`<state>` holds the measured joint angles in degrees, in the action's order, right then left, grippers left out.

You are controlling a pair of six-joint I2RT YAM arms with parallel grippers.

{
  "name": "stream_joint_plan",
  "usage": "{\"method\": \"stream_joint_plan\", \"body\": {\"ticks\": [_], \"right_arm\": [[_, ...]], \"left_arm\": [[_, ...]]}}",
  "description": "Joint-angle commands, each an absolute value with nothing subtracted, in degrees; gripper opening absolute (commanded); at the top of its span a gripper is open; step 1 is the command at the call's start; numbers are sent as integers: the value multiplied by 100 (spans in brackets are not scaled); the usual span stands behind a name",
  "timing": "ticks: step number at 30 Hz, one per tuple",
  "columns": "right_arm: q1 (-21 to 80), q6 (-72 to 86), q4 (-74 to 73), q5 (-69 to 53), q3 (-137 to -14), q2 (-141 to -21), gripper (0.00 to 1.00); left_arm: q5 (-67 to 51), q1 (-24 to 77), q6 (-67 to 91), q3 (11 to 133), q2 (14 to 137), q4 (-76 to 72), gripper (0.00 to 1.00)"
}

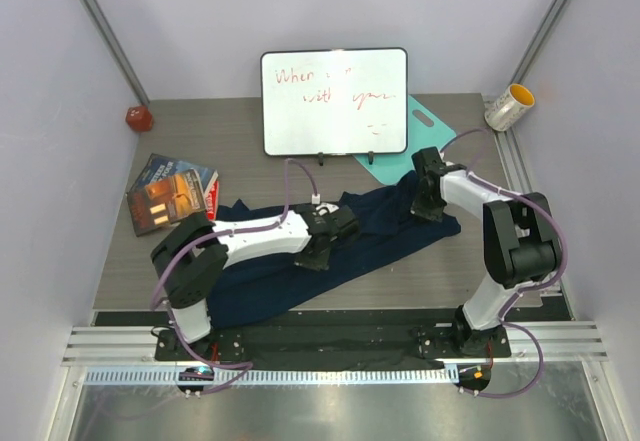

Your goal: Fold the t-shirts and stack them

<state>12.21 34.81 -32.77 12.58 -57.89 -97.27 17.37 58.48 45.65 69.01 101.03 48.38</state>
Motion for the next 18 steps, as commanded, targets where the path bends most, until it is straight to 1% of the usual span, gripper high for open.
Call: {"method": "stream_joint_plan", "body": {"ticks": [1,4,9,15,18], "right_arm": [[1318,3875,-3532,1704,-5801,-9941,1],[1310,4279,-3796,1767,-5626,-9678,1],[1318,5026,-4174,1696,-5195,-8369,1],[1371,5370,-4658,1758,-4764,-7236,1],[1467,5449,-4833,1819,-4527,-6971,1]], "left_arm": [[1407,5871,4658,6847,10362,4368,0],[1301,5897,4614,6864,10607,4307,0],[1266,5985,4570,6838,10731,4193,0],[1099,6003,4413,6776,10801,3920,0],[1090,6021,4281,6881,10889,3867,0]]}}
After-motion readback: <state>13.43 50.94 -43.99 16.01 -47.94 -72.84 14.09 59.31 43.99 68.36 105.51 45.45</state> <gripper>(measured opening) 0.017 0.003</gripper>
